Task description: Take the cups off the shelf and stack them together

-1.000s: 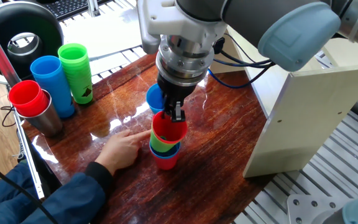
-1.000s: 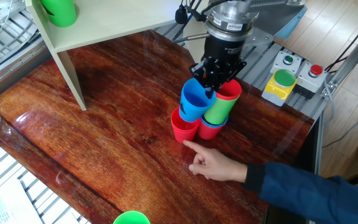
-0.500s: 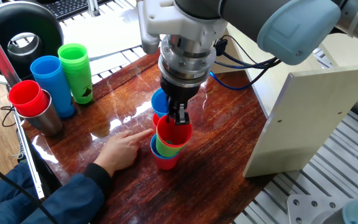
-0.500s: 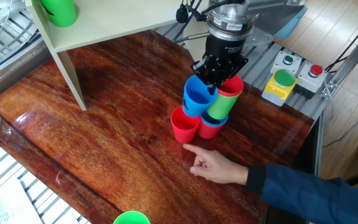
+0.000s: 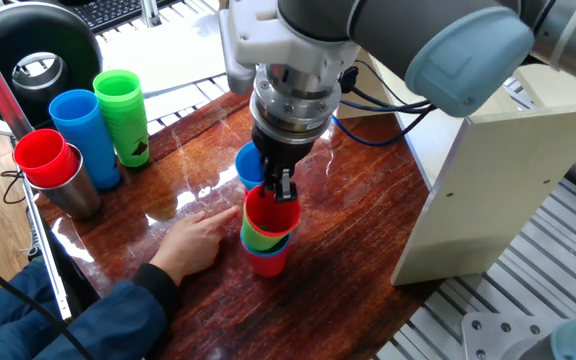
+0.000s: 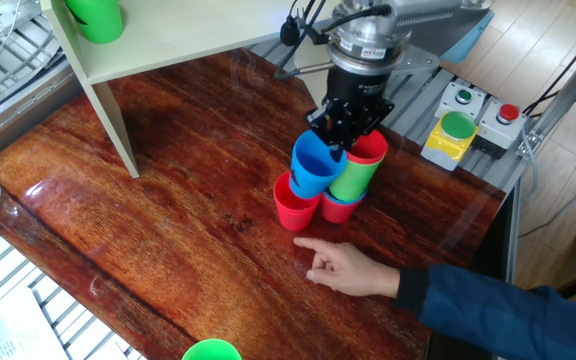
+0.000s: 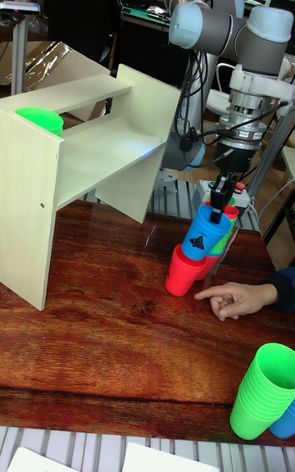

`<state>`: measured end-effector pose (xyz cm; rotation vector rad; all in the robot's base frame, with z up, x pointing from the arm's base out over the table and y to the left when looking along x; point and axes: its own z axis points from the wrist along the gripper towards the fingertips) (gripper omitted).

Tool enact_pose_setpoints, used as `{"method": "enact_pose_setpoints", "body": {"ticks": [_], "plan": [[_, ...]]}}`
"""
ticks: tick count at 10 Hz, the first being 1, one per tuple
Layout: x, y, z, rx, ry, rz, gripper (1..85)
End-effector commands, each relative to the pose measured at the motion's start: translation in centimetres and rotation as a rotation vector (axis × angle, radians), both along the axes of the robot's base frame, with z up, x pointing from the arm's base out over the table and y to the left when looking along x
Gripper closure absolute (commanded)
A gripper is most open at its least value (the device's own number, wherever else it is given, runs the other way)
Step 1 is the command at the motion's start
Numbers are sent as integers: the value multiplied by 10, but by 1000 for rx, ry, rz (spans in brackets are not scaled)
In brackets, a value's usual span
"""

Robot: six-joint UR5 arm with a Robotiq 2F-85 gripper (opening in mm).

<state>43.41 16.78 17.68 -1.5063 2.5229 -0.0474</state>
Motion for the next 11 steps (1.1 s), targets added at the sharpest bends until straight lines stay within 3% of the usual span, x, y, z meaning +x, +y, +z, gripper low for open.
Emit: {"method": "enact_pose_setpoints", "body": {"ticks": [1,7,11], "plan": [[4,1,-4,9,-7,14,843],[-14,-5,-32,46,61,54,843],[-8,-17,-41,16,45,53,840]]}}
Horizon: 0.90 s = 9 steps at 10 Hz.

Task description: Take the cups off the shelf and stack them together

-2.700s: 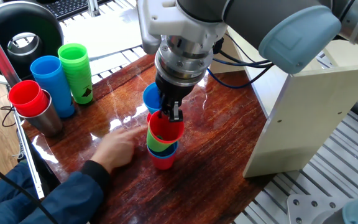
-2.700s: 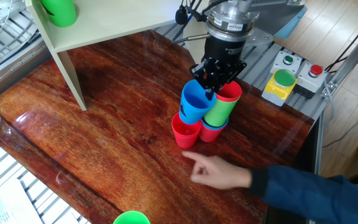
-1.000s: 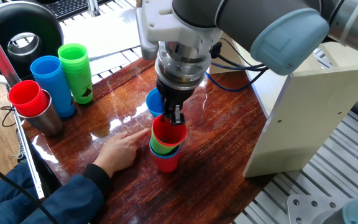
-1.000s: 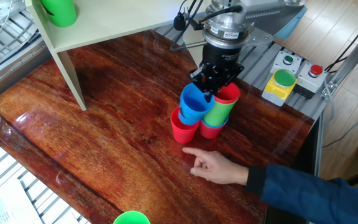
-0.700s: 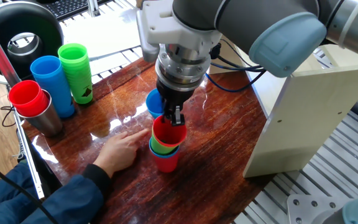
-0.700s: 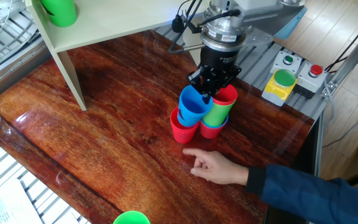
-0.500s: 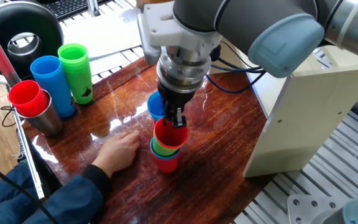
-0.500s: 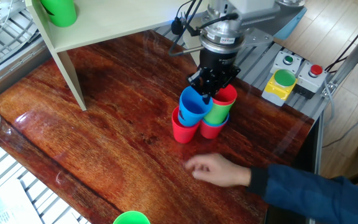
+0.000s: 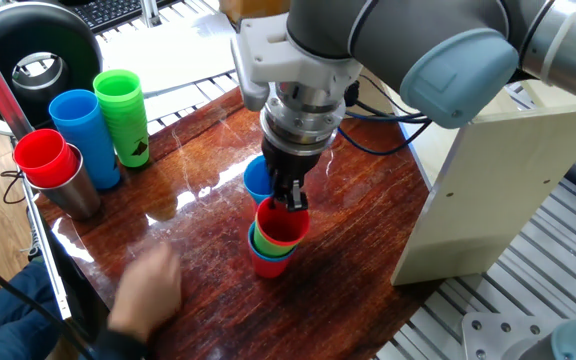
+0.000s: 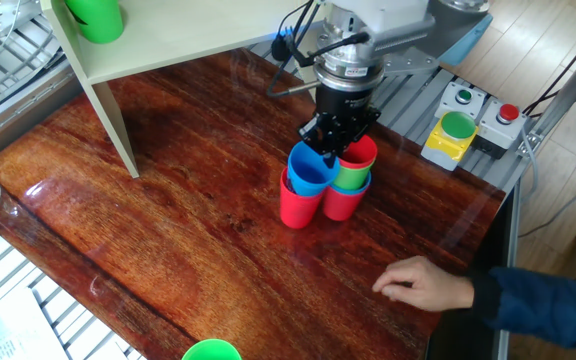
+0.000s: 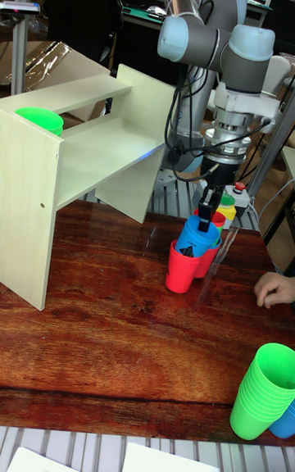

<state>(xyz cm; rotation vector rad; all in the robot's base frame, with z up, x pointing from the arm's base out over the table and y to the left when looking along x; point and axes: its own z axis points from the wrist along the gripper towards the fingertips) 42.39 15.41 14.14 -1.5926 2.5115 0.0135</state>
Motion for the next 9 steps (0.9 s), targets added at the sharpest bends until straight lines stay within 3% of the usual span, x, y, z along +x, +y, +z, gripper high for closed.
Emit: {"method": "enact_pose_setpoints", "body": {"ticks": [1,4,8,9], "plan": [[3,-4,-3,-3,-3,-10,827],[10,-7,6,-37,-14,1,713],[14,2,7,-10,-28,6,527],[12,2,8,-10,-22,5,523]]}}
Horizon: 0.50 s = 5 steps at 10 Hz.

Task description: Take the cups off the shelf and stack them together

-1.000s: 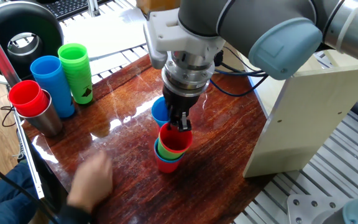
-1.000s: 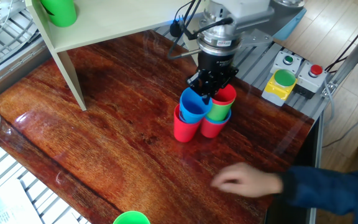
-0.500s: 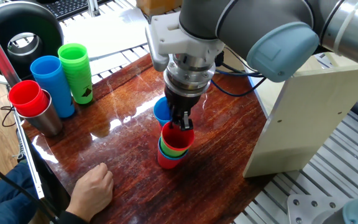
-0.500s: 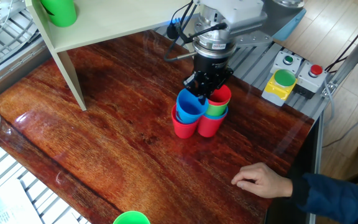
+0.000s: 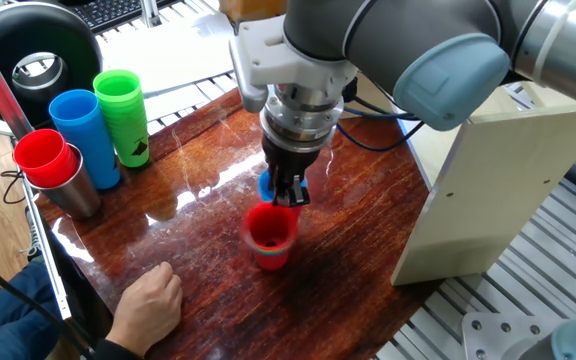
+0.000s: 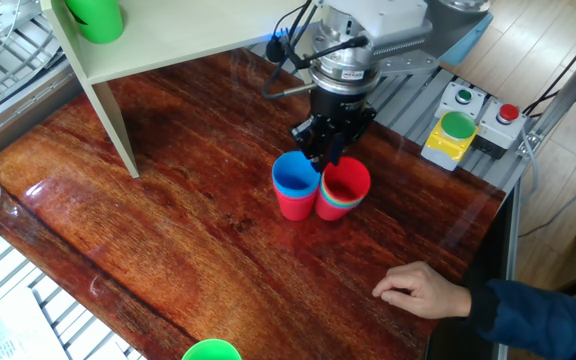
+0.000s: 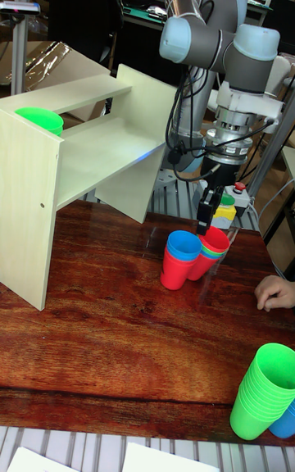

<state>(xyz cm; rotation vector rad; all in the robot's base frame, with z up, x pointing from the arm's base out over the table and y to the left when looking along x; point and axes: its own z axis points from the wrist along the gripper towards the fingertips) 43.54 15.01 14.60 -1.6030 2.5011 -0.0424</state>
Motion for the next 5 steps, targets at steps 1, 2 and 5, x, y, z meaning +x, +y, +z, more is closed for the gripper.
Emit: {"method": "enact_pose_setpoints", "body": {"ticks": [1,2,5], "plan": [[-2,6,5,21,12,-3,523],[-2,6,8,20,15,-3,520],[-16,1,27,9,72,-1,520]]}}
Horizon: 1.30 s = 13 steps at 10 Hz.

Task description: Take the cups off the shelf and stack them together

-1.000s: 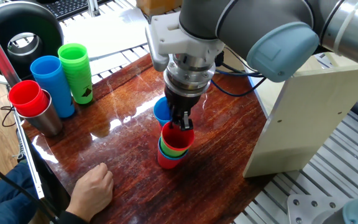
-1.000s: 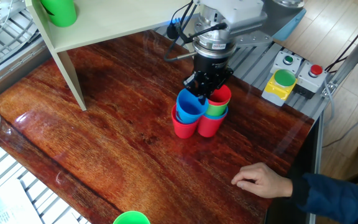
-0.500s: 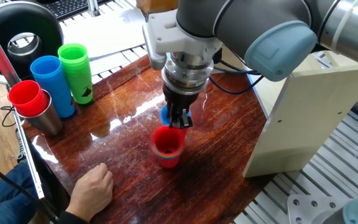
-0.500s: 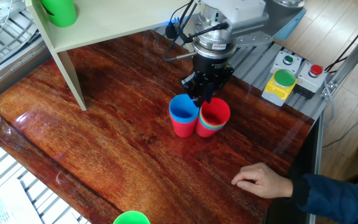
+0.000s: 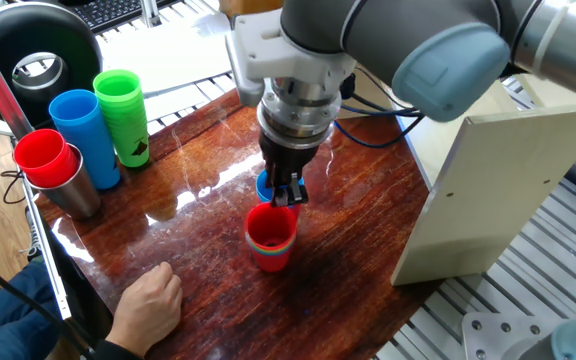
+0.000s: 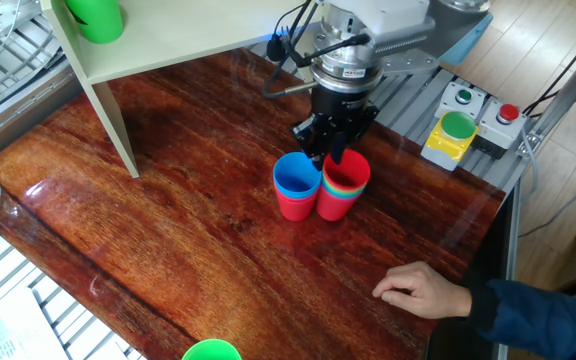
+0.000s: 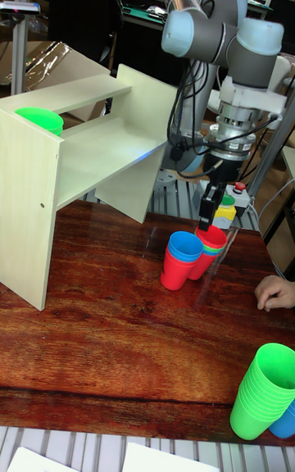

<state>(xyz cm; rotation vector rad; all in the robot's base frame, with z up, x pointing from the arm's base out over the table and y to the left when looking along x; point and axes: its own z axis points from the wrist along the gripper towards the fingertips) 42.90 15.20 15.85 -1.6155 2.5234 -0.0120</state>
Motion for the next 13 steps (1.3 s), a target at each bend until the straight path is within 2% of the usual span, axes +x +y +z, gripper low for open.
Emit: {"method": "enact_pose_setpoints", "body": {"ticks": [1,2,3,4,5,6,7,8,9,10,11,13], "plan": [[-22,-13,29,-18,83,-14,527],[-33,-43,55,-93,107,-77,550],[-45,-64,80,-140,121,-137,583],[-55,-85,101,-189,110,-192,600],[-60,-104,118,-234,68,-240,643],[-67,-112,127,-253,51,-263,723],[-67,-106,127,-241,50,-283,843],[-62,-85,119,-209,47,-316,843],[-50,-59,106,-197,3,-345,843],[-43,-42,98,-176,-30,-415,843],[-37,-48,100,-181,-64,-490,843],[-15,-57,106,-177,-164,-586,843]]}}
